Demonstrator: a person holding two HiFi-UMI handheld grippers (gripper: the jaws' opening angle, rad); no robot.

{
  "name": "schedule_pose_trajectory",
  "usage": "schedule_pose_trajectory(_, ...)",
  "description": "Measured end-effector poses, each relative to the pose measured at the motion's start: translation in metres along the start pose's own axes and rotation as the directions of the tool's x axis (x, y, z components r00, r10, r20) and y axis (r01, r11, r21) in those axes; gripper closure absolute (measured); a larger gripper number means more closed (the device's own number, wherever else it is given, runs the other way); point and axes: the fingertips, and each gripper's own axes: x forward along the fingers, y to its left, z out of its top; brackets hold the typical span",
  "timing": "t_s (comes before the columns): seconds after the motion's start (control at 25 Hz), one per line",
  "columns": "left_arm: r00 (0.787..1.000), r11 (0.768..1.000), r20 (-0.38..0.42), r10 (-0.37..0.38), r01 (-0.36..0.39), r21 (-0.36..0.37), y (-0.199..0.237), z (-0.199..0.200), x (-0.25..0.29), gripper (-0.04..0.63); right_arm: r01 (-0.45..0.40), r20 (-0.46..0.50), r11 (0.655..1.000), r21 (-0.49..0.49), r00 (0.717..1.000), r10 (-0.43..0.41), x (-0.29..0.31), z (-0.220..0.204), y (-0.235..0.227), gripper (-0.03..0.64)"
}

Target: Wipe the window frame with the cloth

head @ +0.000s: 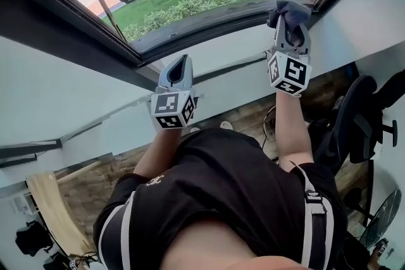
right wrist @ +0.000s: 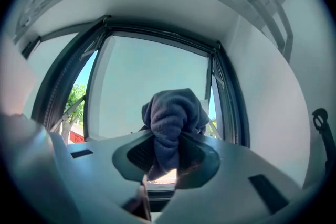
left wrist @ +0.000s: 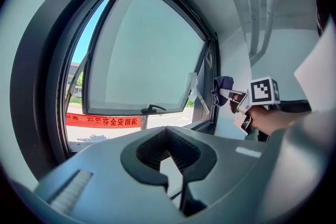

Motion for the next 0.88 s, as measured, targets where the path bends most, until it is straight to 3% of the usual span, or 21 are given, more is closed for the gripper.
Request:
schedule_pose_trajectory(0.2, 0.999, 1.0, 0.03, -0.022, 0.022, -0.015, -0.002, 0.005, -0.006, 0.586, -0.044, 0.003, 0.997, 0.06, 0.999, 0.044, -0.037, 0.005, 0.044, 0.535)
schedule_pose_trajectory(0.48, 0.997, 1.0, 0.076, -0.003, 0.003, -0.006, 0.006, 0.022, -0.022, 0.586, -0.136, -0.076, 0.984, 0.116, 0.986, 0.146, -0.072, -0.022, 0.109, 0.535)
schedule_pose_trajectory(0.88, 0.996, 0.998, 0.071, 0.055, -0.057, 0.025, 0.026, 0.02, -0.042, 0.586, -0.197, -0.069, 0.969, 0.152, 0.975, 0.209, -0.075, -0.014, 0.139, 0.535)
